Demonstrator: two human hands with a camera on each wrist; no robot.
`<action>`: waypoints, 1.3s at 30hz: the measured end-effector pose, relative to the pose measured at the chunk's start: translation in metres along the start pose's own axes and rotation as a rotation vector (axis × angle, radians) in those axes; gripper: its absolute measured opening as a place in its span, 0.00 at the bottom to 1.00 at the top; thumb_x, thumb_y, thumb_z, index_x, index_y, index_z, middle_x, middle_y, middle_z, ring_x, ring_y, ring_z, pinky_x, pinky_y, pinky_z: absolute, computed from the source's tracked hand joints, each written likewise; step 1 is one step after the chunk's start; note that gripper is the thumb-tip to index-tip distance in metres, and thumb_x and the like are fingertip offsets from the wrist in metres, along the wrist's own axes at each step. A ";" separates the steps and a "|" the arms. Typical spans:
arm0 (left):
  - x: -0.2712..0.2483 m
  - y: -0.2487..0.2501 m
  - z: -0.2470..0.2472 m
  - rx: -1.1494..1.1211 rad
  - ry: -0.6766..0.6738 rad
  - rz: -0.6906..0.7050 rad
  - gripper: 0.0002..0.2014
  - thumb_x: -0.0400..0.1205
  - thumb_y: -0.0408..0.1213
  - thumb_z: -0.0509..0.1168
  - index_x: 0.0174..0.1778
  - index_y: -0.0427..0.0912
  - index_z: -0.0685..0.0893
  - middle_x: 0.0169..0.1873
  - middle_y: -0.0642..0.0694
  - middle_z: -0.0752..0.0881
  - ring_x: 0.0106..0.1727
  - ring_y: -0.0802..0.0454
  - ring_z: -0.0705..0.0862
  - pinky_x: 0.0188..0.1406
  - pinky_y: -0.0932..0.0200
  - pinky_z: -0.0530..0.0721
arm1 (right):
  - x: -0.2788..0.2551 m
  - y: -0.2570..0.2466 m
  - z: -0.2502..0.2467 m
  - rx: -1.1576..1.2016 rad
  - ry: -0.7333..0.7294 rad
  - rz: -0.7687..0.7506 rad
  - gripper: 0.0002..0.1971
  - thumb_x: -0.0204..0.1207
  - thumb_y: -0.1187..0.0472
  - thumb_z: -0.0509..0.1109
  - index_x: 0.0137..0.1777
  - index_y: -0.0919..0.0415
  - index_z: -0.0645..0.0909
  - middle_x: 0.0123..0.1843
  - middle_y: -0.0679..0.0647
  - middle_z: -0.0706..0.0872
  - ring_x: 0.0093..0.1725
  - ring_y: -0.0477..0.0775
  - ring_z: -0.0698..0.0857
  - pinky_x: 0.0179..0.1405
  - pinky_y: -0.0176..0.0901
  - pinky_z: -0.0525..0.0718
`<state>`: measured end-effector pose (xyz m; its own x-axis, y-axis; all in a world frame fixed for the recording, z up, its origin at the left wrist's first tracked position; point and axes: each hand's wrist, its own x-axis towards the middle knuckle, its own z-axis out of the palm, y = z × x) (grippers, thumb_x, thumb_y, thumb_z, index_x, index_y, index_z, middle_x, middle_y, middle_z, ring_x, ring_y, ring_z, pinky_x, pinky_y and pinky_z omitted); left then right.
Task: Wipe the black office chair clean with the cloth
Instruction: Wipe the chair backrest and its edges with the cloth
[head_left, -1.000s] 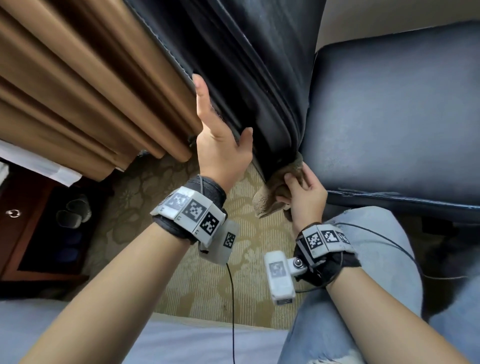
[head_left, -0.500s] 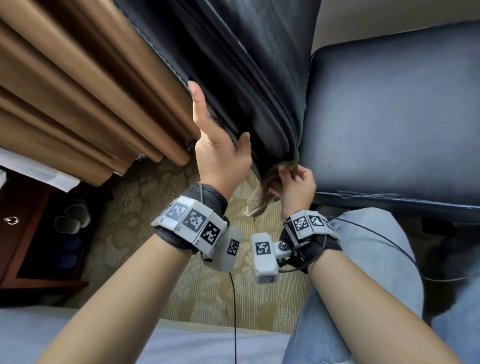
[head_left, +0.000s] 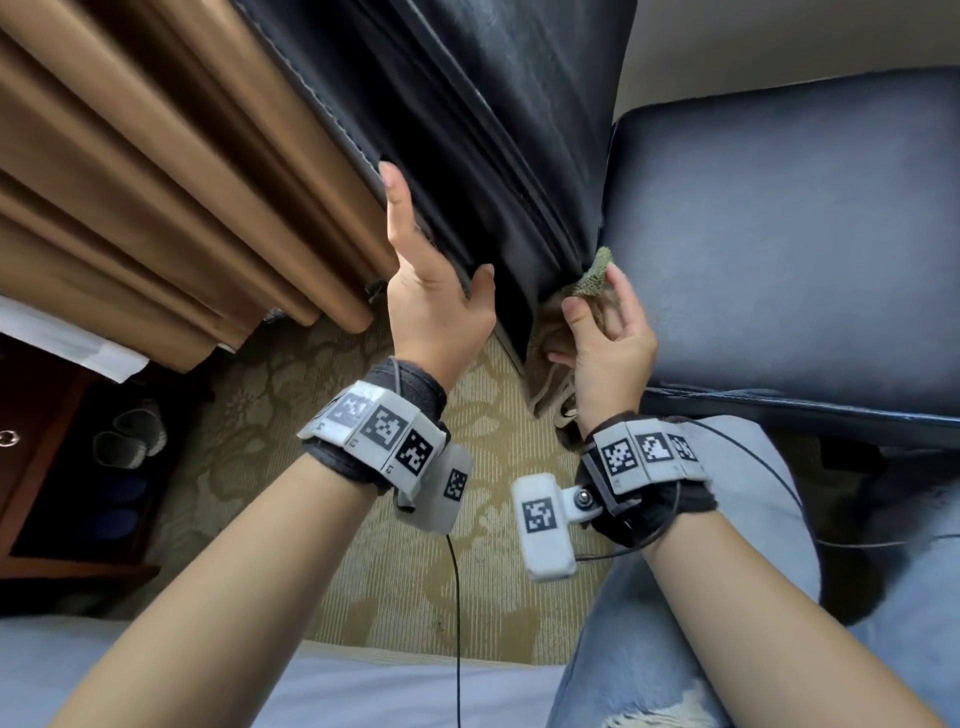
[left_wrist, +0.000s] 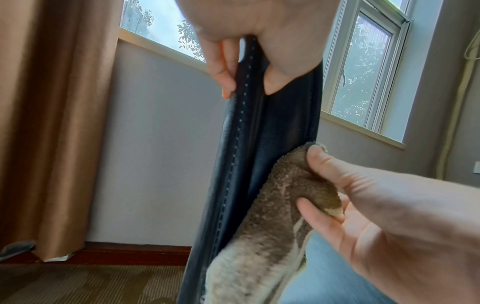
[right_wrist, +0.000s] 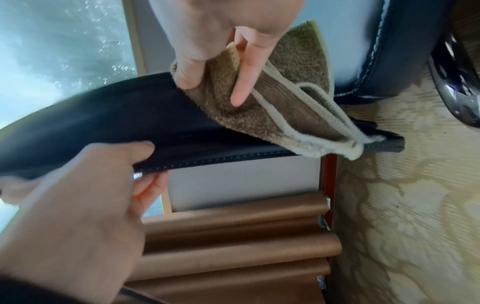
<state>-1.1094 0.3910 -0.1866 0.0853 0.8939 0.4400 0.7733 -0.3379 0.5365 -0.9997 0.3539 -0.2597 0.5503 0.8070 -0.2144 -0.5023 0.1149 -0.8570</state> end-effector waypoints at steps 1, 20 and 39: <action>0.000 0.000 0.000 0.002 0.004 0.004 0.42 0.73 0.34 0.63 0.75 0.18 0.47 0.53 0.21 0.82 0.21 0.67 0.72 0.26 0.72 0.66 | -0.001 0.002 0.002 -0.027 0.017 -0.011 0.25 0.73 0.67 0.73 0.71 0.54 0.76 0.51 0.50 0.88 0.44 0.48 0.86 0.25 0.41 0.87; -0.002 -0.005 -0.012 -0.113 0.000 0.181 0.50 0.71 0.30 0.75 0.74 0.54 0.43 0.73 0.54 0.57 0.46 0.41 0.86 0.44 0.51 0.86 | -0.002 -0.012 -0.015 -0.225 0.018 -0.066 0.19 0.71 0.62 0.75 0.63 0.55 0.84 0.43 0.41 0.90 0.39 0.42 0.85 0.32 0.45 0.88; -0.001 -0.010 -0.025 -0.237 -0.070 0.073 0.37 0.74 0.23 0.64 0.80 0.42 0.59 0.66 0.53 0.77 0.42 0.58 0.87 0.43 0.65 0.80 | -0.006 -0.057 0.028 -0.500 -0.030 -0.514 0.22 0.69 0.66 0.76 0.64 0.62 0.81 0.62 0.56 0.84 0.62 0.42 0.82 0.69 0.47 0.77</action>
<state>-1.1329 0.3863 -0.1746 0.1854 0.8802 0.4370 0.5952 -0.4544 0.6627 -0.9933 0.3587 -0.1962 0.6128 0.7385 0.2813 0.1856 0.2115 -0.9596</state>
